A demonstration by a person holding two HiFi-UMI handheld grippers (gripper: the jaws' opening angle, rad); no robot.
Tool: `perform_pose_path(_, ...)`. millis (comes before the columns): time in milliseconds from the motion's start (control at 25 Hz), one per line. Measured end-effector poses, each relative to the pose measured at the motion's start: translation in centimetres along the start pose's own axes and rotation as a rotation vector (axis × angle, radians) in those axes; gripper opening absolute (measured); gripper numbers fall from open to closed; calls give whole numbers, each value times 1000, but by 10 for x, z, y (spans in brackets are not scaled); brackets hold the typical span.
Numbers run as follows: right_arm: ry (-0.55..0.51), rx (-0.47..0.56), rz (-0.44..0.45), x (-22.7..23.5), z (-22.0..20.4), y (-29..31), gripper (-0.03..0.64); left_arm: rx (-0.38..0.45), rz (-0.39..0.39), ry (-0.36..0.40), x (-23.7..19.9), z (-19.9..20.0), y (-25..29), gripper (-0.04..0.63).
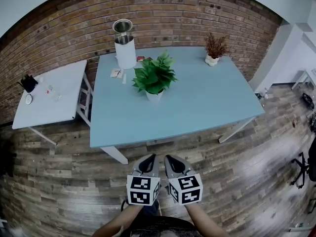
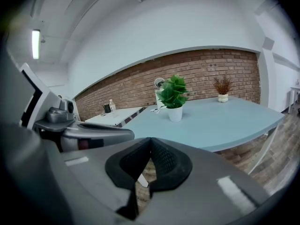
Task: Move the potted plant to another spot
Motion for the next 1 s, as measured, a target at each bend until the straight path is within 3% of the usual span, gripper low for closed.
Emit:
perform_pose_path(440, -16, -24, -10, -2, 13, 82, 6, 4, -31, -11, -62, 22, 49, 0)
perform_pose_path(1000, -27, -3, -18, 21, 22, 136, 35, -13, -48, -4, -90, 27, 95, 0)
Point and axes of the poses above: the fingertips, and each gripper's own axes: y forward along the fingers, x to its right, z out of its top, the point moved 2 cm from there along -y, backward along the fingers, and after that the axes turned 14 degrees about x, right-handed, at the moved point
